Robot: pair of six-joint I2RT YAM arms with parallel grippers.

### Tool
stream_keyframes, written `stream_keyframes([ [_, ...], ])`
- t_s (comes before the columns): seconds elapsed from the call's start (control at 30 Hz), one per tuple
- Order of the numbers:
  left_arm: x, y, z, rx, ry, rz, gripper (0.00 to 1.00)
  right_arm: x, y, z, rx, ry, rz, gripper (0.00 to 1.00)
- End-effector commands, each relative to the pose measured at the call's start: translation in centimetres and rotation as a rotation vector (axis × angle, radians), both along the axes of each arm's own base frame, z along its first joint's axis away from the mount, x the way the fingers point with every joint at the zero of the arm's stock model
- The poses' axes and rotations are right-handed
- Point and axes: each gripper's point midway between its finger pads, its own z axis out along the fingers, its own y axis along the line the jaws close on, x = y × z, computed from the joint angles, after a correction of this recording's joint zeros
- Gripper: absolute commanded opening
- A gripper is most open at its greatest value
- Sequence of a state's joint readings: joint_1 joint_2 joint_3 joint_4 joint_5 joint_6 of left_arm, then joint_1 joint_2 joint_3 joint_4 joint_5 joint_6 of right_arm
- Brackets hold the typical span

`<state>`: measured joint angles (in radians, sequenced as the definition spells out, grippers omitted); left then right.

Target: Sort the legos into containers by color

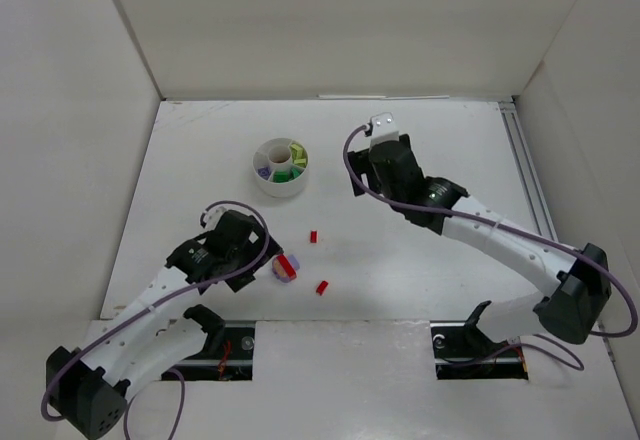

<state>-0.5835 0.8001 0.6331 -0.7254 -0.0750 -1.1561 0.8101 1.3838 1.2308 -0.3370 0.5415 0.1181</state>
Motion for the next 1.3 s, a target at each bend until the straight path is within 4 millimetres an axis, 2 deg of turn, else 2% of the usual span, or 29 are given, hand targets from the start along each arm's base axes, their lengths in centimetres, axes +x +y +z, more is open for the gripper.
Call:
stream_keyframes([
  [0.0,-0.2,-1.5,-0.7,-0.125,0.016,0.054,0.99,-1.4,-0.5,-0.9,0.051,0.021,-0.026,0.91],
  [0.13,-0.1,-1.2,-1.4,-0.109,0.031,0.112,0.96,-2.6,-2.0,-2.7,0.018,0.052,-0.041,0.92],
  [0.2,0.1,-1.3,-1.9,-0.068,0.043,0.119,0.96,-3.0,-2.4,-2.6,0.019,0.051,-0.041,0.92],
  [0.23,0.7,-1.4,-1.3,-0.065,0.032,0.124,0.96,-3.0,-2.7,-2.8,0.008,0.054,-0.050,0.92],
  [0.3,0.6,-1.2,-2.4,-0.010,0.071,0.126,0.94,-3.1,-3.3,-3.1,0.000,0.061,-0.059,0.92],
  [0.33,0.9,-1.3,-2.3,-0.008,0.072,0.144,0.93,-3.1,-3.6,-2.6,0.005,0.048,-0.070,0.93],
  [0.53,2.1,-0.5,-3.1,0.082,0.087,0.198,0.90,-3.8,-4.2,-2.5,-0.001,0.053,-0.070,0.93],
  [0.6,2.6,-0.7,-2.5,0.085,0.065,0.197,0.89,-3.9,-4.4,-2.5,0.001,0.052,-0.070,0.93],
  [0.7,3.1,-0.9,-2.5,0.080,0.060,0.220,0.88,-4.2,-4.7,-2.0,0.007,0.046,-0.070,0.94],
  [0.77,3.4,-0.9,-3.0,0.096,0.069,0.232,0.86,-4.1,-5.0,-2.4,0.001,0.052,-0.079,0.94],
  [0.9,3.1,-0.4,-4.2,0.168,0.119,0.250,0.83,-4.2,-5.2,-2.6,-0.007,0.059,-0.079,0.94],
  [1.1,3.3,-1.7,-4.3,0.192,0.120,0.227,0.78,-4.1,-5.5,-3.0,-0.006,0.067,-0.092,0.94],
  [1.27,3.1,-1.5,-4.9,0.208,0.144,0.245,0.75,-4.2,-5.6,-3.1,-0.013,0.073,-0.093,0.94],
])
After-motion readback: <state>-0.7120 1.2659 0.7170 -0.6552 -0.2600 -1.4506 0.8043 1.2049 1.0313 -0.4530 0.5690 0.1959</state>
